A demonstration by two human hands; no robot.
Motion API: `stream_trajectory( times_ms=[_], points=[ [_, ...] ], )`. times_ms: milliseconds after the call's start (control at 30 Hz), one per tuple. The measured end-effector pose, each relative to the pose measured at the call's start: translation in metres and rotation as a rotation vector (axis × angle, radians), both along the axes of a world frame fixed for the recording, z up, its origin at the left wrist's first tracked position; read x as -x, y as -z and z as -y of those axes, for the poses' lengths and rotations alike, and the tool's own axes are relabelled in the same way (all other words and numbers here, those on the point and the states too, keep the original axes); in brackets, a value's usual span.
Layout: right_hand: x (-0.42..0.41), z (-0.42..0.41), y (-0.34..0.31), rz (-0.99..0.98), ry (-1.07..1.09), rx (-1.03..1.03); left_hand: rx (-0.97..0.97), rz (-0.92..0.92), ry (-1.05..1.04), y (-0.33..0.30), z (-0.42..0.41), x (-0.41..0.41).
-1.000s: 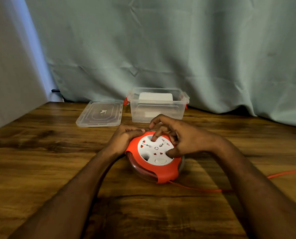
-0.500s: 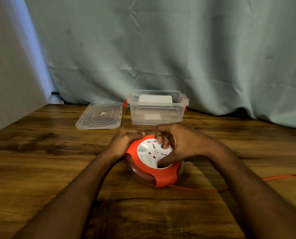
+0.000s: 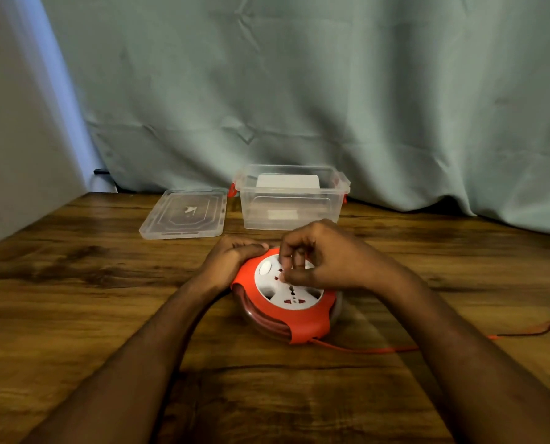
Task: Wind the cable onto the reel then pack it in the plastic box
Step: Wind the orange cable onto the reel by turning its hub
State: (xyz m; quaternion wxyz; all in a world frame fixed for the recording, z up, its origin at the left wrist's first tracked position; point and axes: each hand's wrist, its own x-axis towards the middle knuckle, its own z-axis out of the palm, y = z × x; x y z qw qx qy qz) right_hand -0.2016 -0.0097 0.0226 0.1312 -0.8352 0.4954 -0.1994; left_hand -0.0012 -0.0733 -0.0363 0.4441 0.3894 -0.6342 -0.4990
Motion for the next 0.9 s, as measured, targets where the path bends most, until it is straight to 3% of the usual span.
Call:
stream_trajectory(
  times_ms=[233, 900],
  points=[
    [0.027, 0.008, -0.001, 0.06, -0.084, -0.231, -0.006, -0.003, 0.012, -0.002, -0.003, 0.0],
    [0.005, -0.008, -0.004, -0.134, 0.072, -0.005, -0.01, -0.006, 0.008, 0.001, 0.002, -0.001]
  ],
)
